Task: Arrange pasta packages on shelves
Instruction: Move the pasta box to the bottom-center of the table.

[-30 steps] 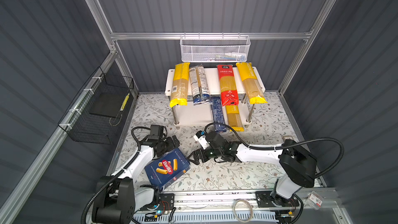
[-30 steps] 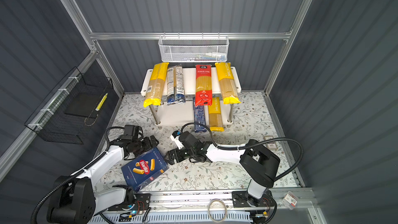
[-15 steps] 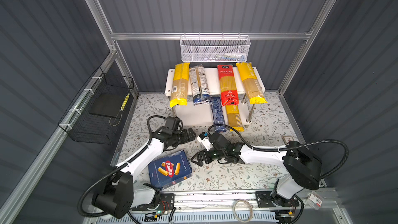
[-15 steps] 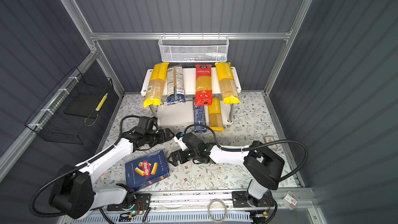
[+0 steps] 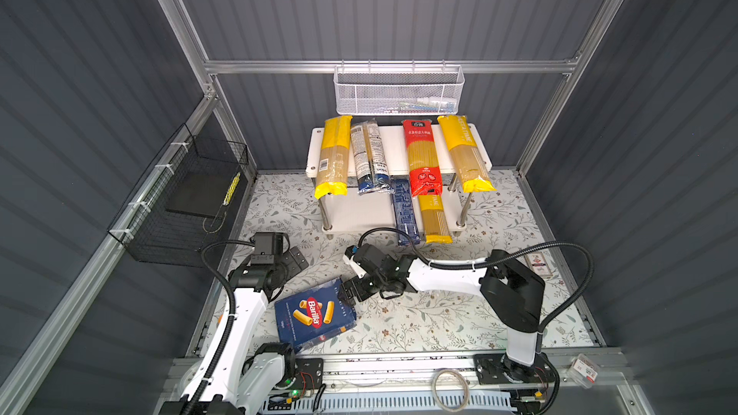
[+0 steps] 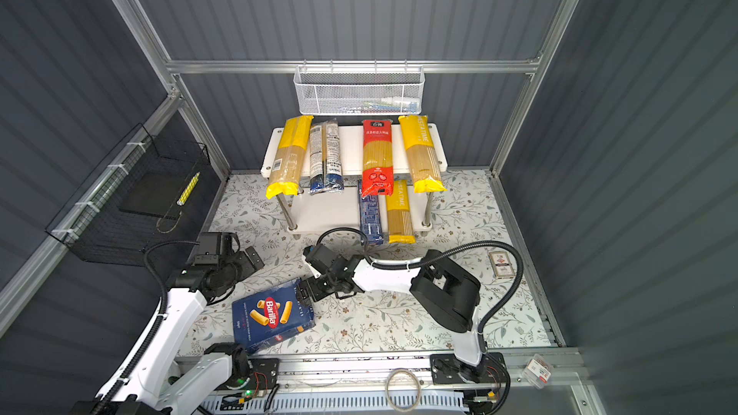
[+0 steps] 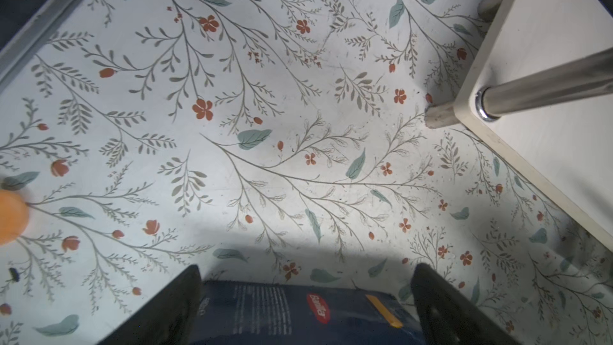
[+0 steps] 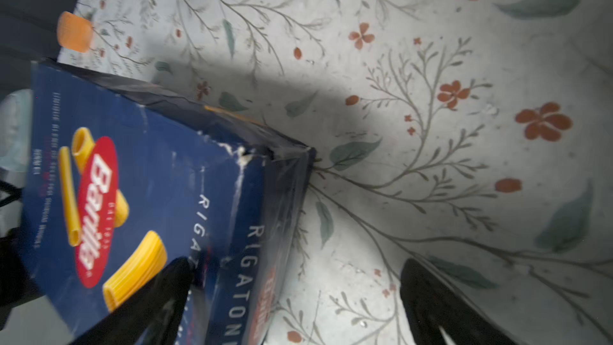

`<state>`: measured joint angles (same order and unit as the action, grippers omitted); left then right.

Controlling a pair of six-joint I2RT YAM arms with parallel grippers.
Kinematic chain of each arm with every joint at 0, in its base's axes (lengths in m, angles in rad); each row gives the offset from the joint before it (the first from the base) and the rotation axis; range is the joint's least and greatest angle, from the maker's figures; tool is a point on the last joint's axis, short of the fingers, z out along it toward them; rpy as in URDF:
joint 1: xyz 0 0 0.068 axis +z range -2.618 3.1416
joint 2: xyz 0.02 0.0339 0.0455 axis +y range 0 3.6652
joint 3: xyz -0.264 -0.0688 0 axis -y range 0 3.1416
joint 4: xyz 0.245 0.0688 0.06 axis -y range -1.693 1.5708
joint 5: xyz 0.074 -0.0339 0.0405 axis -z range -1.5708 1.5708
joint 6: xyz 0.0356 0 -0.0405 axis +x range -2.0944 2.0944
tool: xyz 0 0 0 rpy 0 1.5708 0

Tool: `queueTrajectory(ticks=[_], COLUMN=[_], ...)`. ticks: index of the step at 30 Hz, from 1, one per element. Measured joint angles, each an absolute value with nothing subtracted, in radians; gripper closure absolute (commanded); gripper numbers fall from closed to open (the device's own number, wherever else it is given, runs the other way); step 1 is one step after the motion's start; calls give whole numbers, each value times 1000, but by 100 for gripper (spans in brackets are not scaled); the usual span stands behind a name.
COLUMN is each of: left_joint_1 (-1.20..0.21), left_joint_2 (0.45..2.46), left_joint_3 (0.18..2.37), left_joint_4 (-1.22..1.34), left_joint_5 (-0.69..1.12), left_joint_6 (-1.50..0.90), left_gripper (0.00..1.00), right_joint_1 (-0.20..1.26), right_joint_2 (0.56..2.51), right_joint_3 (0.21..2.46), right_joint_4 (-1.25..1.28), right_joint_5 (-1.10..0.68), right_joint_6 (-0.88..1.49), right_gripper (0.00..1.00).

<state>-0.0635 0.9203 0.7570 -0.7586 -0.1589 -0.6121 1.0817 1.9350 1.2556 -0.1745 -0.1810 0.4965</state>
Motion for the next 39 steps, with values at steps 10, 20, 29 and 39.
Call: queueTrajectory(ticks=[10,20,29,39], left_joint_1=[-64,-64,-67,-100], left_joint_2=[915,929,952,781], left_joint_3=[704,697,616,551], left_joint_4=[-763,-744,-701,-702], left_joint_5=[-146,-119,-22,77], left_joint_6=[-649,-653,-667,-762], left_gripper=[0,0,0,0], right_joint_1=[1090,1006,961,958], right_joint_2=[1940,1827,1672,1563], right_joint_3=[1319,1193,1007,812], right_joint_4=[-291,-311,-258,-31], right_joint_5=[-96,-42,-75,-222], right_joint_6=[486,511,523,574], right_gripper=[1,1,1,1])
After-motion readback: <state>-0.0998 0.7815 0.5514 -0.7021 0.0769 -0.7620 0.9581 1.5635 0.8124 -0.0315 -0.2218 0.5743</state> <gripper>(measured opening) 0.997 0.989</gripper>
